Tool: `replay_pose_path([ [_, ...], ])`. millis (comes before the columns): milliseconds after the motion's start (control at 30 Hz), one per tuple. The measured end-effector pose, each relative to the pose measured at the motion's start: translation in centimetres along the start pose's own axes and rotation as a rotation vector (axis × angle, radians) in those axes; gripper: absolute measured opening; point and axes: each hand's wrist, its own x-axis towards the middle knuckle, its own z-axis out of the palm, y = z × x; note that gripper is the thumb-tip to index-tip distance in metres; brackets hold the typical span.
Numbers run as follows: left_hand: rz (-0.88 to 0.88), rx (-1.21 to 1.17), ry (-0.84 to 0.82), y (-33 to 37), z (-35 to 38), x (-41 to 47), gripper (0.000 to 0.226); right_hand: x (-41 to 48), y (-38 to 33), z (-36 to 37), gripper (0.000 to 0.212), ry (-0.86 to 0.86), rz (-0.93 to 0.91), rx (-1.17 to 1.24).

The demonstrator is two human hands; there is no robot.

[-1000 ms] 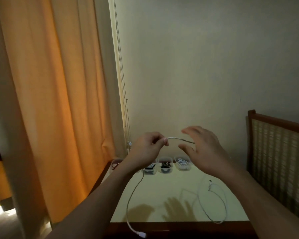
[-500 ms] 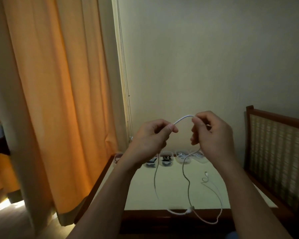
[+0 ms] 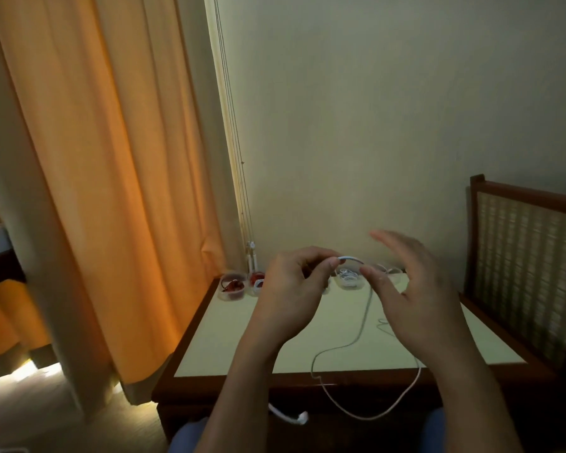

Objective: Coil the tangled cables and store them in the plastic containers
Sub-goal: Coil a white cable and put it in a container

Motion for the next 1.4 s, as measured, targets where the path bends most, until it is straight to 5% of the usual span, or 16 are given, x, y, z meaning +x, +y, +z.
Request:
replay_pose_path([
  [200, -0.017, 0.018, 0.016, -0.2, 0.7, -0.6, 0.009, -1.0, 0.3, 0.9, 0.009, -0.012, -0.025, 0.033],
  [567, -0.112, 0.042, -0.118, -3.4, 0.2, -3.2, 0.018, -1.7, 3.2, 0.0, 0.024, 0.429, 0.376, 0.304],
  [733, -0.233, -0.176, -0.011, -4.4, 0.6, -4.4, 0.02, -2.4, 4.7, -0.2, 0.025, 0.055, 0.384, -0.003],
  [933, -0.226, -0.107, 0.063, -4.9, 1.8, -3.9, 0.016, -2.7, 2.9, -0.5, 0.071, -0.26, 0.259, -0.086],
  [1100, -0.152, -0.04, 0.071, -4.5, 3.2, -3.3, 0.016, -3.0, 2.6, 0.8, 0.018, -0.459, 0.195, -0.044],
  [1200, -0.165, -0.103, 0.078, -4.3, 3.1, -3.6, 0.017, -3.1, 2.7, 1.9, 0.016, -0.306, 0.182, 0.071],
  [1400, -0.212, -0.11, -0.174, -4.9, 2.2, -4.9, 0.021, -3.0, 4.1, 2.0, 0.021, 0.355, 0.347, 0.271],
])
